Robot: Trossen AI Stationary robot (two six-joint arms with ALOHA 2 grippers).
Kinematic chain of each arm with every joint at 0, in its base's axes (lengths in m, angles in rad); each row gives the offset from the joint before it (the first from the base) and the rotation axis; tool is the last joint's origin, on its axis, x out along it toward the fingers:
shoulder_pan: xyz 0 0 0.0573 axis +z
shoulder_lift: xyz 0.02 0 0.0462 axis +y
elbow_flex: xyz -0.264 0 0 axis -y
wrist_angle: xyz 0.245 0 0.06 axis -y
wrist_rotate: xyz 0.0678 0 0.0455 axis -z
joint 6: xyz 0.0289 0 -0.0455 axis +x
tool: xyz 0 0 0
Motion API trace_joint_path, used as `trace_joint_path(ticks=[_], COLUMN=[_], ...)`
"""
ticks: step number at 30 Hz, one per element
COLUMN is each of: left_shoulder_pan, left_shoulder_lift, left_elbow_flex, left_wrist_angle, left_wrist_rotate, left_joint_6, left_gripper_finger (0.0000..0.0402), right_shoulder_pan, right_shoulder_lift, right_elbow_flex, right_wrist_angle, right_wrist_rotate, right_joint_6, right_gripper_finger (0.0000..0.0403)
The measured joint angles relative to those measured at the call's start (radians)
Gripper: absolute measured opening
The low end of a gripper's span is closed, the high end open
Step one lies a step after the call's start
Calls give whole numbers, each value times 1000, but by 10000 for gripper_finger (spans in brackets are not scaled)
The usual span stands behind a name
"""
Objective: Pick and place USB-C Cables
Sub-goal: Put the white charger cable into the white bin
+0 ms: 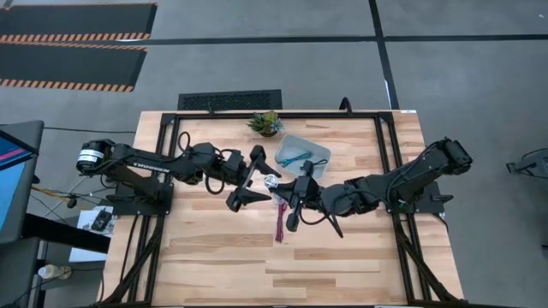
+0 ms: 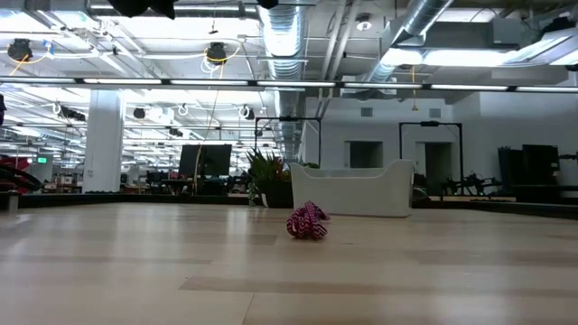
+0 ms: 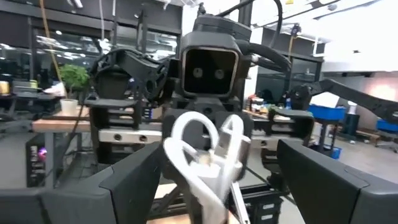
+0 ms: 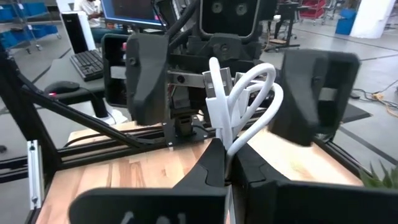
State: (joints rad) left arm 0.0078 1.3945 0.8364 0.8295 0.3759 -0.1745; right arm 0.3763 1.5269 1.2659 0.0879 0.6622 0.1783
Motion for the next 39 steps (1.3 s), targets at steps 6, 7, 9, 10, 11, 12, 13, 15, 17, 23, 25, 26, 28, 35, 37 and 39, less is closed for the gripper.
trace_joint_path(ticks=[6,7,9,10,11,12,13,15,17,23,25,26,28,35,37,39], left_shoulder_pan=[0,0,0,0,0,0,0,1,1,0,0,0,0,1,1,3], left_shoulder_lift=[0,0,0,0,0,0,0,0,0,0,0,0,0,0,0,0], left_elbow_flex=[1,1,1,1,1,1,1,1,1,1,1,1,1,1,1,1], left_wrist_angle=[0,0,0,0,0,0,0,-1,-1,-6,-6,-7,-11,-15,-11,-9], left_wrist_rotate=[-22,-22,-25,-25,-24,-22,-22,-24,-30,-48,-48,-50,-63,-95,-101,-102], left_joint_6=[5,5,5,5,5,5,5,-3,-11,-12,-4,-1,3,6,11,15], left_gripper_finger=[304,304,299,292,284,272,260,231,202,104,68,49,21,25,18,10], right_shoulder_pan=[0,0,0,0,0,0,0,0,0,-1,-6,-7,-14,-26,-25,-19], right_shoulder_lift=[0,0,0,0,0,0,0,0,0,0,0,0,0,-2,-2,-2], right_elbow_flex=[0,0,0,0,0,0,0,0,0,0,0,0,1,1,1,1], right_wrist_angle=[2,2,2,2,2,2,2,2,2,-1,-2,-5,-20,-68,-72,-92], right_wrist_rotate=[-9,-9,-9,-9,-9,-9,-9,-9,-9,-7,-6,-5,-5,-6,-9,-9], right_joint_6=[0,0,0,0,3,4,5,5,5,8,13,26,47,86,87,96], right_gripper_finger=[9,9,11,12,12,12,12,12,13,22,34,41,61,150,176,196])
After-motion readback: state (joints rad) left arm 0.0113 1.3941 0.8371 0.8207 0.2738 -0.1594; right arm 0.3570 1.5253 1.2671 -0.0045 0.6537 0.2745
